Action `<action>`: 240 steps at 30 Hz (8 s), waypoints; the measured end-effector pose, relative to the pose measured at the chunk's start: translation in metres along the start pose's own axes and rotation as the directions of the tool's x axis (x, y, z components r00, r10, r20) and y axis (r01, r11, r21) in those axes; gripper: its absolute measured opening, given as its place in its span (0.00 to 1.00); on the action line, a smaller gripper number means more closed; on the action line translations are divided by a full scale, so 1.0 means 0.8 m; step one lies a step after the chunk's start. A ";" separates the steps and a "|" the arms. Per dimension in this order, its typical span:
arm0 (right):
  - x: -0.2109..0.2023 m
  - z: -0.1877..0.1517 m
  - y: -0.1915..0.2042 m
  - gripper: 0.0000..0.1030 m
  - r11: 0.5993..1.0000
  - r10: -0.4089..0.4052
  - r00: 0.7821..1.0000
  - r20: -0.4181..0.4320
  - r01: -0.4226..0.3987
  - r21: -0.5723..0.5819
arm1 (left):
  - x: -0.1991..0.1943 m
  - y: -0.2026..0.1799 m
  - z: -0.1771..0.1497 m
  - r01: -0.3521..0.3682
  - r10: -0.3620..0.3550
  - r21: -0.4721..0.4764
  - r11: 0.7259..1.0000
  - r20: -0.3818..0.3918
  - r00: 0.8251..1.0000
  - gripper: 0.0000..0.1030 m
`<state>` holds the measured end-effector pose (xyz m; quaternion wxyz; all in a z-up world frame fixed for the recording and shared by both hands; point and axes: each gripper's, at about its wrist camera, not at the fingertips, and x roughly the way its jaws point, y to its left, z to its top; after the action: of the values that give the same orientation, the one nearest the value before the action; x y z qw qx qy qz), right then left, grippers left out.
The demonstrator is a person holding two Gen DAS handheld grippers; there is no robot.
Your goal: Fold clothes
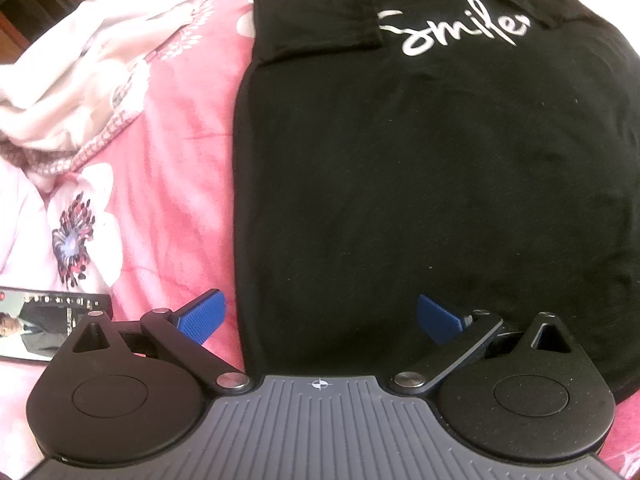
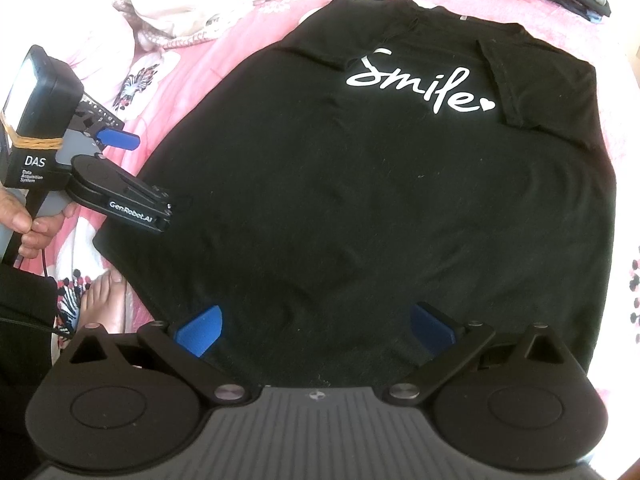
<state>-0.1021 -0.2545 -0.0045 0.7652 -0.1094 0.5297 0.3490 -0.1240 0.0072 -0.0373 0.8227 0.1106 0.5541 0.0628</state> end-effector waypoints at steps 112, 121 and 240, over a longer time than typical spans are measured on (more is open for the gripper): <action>-0.049 -0.236 -0.187 0.35 0.721 0.179 0.983 0.028 -0.150 0.676 | 0.019 0.131 -0.145 0.468 -0.468 -0.184 0.865 0.044 0.883 0.21; -0.048 -0.231 -0.190 0.35 0.702 0.174 0.983 0.058 -0.165 0.693 | 0.018 0.129 -0.148 0.474 -0.473 -0.177 0.863 0.049 0.880 0.22; 0.122 0.310 -0.249 0.22 0.991 0.041 0.971 0.237 -0.069 0.112 | 0.132 0.157 0.224 0.407 -0.286 -0.241 0.881 0.413 0.865 0.21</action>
<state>0.2286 -0.2262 -0.0285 0.8175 -0.0067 0.4587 0.3482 0.0845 0.1321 -0.0356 0.9154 -0.1171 0.3846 -0.0207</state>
